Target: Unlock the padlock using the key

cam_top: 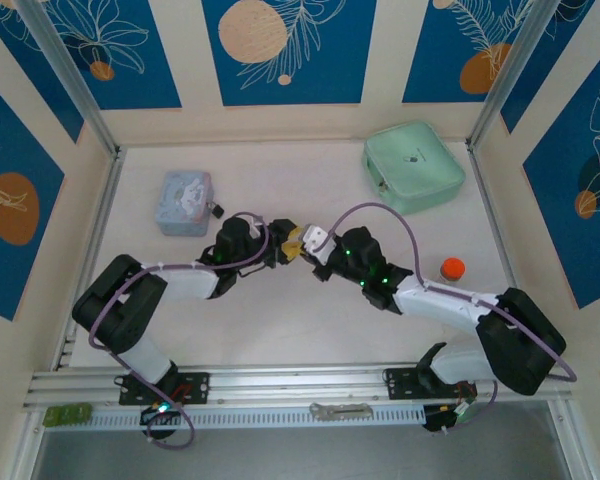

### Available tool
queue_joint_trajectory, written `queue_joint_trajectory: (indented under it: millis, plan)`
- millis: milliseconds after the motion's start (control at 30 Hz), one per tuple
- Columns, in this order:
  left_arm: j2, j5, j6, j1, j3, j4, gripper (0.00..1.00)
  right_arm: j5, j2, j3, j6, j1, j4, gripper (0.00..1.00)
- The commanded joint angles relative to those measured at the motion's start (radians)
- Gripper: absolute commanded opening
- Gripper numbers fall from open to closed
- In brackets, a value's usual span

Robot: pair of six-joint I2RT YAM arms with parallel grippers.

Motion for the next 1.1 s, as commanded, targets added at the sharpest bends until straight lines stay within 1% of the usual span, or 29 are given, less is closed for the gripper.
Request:
queue_joint_trajectory:
  millis: [0,133,167,267,533,633,667,800,1067]
  plan:
    - [-0.001,-0.016,-0.024,-0.005,-0.014,0.056,0.45,0.091,0.033,-0.029,-0.117,0.035,0.136,0.0]
    - [-0.002,-0.022,-0.027,-0.004,-0.024,0.057,0.42,0.157,0.076,-0.033,-0.206,0.077,0.182,0.0]
    - [-0.003,-0.025,-0.026,-0.004,-0.026,0.057,0.4,0.18,0.083,-0.039,-0.227,0.088,0.207,0.0]
    - [-0.008,-0.031,-0.02,-0.002,-0.034,0.051,0.4,0.224,0.09,-0.056,-0.261,0.1,0.257,0.0]
    - [-0.024,-0.042,0.003,0.012,-0.048,0.01,0.41,0.237,0.064,-0.074,-0.281,0.094,0.248,0.0]
    - [-0.026,-0.039,0.009,0.017,-0.043,0.002,0.4,0.236,0.063,-0.078,-0.276,0.094,0.245,0.0]
    - [-0.029,-0.04,0.015,0.016,-0.041,-0.005,0.36,0.233,0.061,-0.08,-0.274,0.093,0.246,0.0]
    - [-0.032,-0.043,0.028,0.021,-0.039,-0.01,0.16,0.222,0.053,-0.085,-0.265,0.098,0.239,0.0]
    - [-0.042,-0.048,0.04,0.029,-0.046,-0.025,0.01,0.205,0.027,-0.092,-0.242,0.108,0.213,0.0]
